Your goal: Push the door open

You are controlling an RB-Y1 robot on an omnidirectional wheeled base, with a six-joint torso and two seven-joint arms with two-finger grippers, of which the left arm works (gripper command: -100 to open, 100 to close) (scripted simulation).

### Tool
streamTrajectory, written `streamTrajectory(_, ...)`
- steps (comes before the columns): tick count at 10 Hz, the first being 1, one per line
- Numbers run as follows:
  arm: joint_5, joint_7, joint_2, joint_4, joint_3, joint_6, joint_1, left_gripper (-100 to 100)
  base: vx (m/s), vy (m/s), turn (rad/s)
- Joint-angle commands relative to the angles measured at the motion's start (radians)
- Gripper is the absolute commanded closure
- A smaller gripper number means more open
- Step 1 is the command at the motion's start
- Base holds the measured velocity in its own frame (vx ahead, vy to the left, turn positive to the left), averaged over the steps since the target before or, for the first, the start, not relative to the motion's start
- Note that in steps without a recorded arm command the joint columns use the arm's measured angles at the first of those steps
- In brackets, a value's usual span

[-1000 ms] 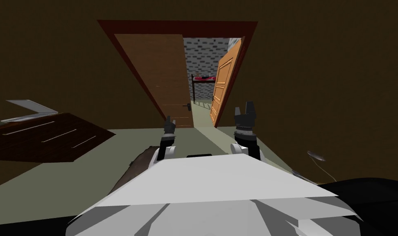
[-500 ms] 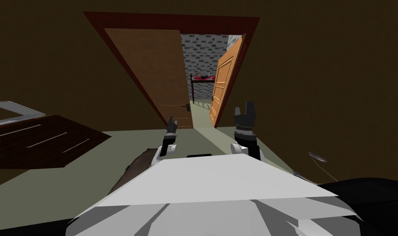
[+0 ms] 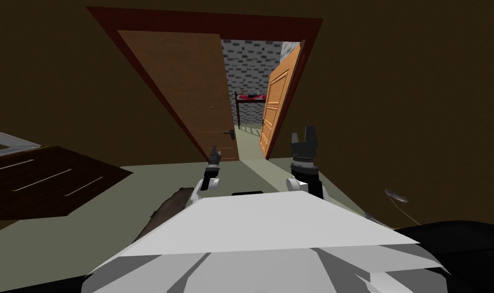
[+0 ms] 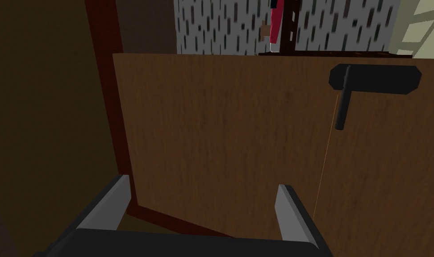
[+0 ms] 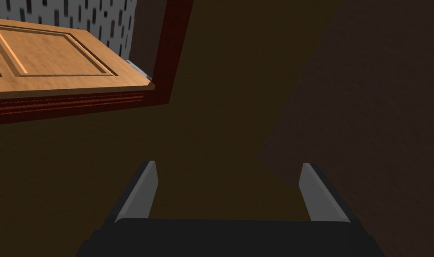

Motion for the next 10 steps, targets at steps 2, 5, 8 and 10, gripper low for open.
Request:
streamTrajectory(2, 0.006, 0.013, 0.020, 0.080, 0.010, -0.008, -0.044, -100, 0.066, 0.001, -0.036)
streamTrajectory(5, 0.011, 0.023, 0.037, 0.150, 0.018, -0.016, -0.084, -100, 0.072, 0.004, -0.029)
streamTrajectory(8, 0.016, 0.033, 0.053, 0.228, 0.026, -0.024, -0.125, -100, 0.065, -0.003, -0.031)
streamTrajectory(10, 0.021, 0.044, 0.069, 0.294, 0.035, -0.032, -0.166, -100, 0.090, 0.011, -0.049)
